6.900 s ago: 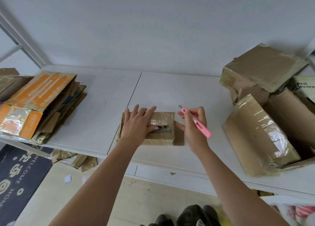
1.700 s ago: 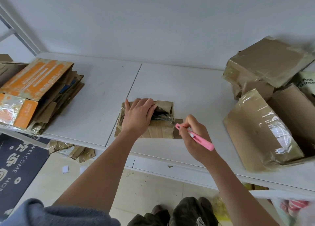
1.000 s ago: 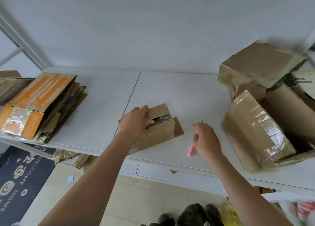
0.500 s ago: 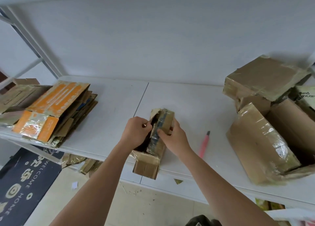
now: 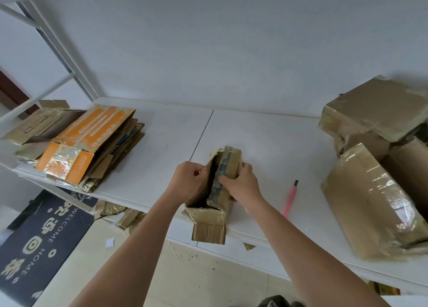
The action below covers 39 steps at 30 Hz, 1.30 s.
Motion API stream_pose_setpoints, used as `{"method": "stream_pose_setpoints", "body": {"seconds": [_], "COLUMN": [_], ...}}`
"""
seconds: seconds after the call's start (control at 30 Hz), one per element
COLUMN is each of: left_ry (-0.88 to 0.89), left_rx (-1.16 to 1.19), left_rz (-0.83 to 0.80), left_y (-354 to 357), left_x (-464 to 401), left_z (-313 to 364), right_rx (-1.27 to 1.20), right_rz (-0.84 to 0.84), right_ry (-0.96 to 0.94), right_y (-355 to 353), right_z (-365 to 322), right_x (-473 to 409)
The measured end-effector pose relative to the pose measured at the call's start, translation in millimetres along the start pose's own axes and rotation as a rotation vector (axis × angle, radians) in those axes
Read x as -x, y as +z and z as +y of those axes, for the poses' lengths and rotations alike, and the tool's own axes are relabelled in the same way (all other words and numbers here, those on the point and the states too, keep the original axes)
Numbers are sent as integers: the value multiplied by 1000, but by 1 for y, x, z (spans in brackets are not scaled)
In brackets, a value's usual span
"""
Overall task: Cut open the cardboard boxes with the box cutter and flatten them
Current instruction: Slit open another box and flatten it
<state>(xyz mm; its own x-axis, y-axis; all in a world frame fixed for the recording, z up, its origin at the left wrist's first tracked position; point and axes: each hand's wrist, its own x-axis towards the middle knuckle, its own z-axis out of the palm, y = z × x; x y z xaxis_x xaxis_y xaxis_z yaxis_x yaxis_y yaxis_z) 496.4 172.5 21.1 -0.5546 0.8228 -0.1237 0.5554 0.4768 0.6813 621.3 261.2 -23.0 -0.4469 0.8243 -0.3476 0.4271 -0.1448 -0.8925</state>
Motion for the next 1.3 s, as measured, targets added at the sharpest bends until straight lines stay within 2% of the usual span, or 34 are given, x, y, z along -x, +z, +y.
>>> {"method": "stream_pose_setpoints", "body": {"seconds": [0.23, 0.33, 0.5, 0.63, 0.77, 0.8, 0.87, 0.97, 1.07, 1.13, 1.2, 1.3], "left_ry": [-41, -93, -155, -145, -73, -52, -19, 26, 64, 70, 135, 189], "left_rx": [186, 307, 309, 242, 261, 236, 139, 7, -11, 60, 66, -107], "left_rz": [-62, -2, 127, 209, 248, 217, 106, -21, -62, -67, -54, -8], "left_y": [-6, -7, -3, -15, -32, -32, -28, -12, -1, 2, 3, 3], "left_x": [2, 5, 1, -12, -22, -23, -23, -18, -16, -15, -13, -11], "left_z": [-5, -8, -11, -8, 6, 9, 13, 15, 17, 18, 18, 16], "right_rx": [83, 124, -121, -305, -644, -618, -386, 79, 422, 469, 409, 398], "right_rz": [18, 51, -208, -137, -185, -146, -13, 211, 288, 225, 174, 154], "right_ry": [-3, -4, 63, 98, 123, 114, 71, -142, -343, -378, -381, -405], "right_y": [6, 3, -16, -38, -50, -49, -47, -45, -44, -44, -45, -43], "right_z": [-5, -3, -4, 5, 18, 22, 30, 35, 36, 34, 31, 29], "right_x": [0, 2, 7, -1, -3, -3, -4, -2, -2, -3, -4, -2]}}
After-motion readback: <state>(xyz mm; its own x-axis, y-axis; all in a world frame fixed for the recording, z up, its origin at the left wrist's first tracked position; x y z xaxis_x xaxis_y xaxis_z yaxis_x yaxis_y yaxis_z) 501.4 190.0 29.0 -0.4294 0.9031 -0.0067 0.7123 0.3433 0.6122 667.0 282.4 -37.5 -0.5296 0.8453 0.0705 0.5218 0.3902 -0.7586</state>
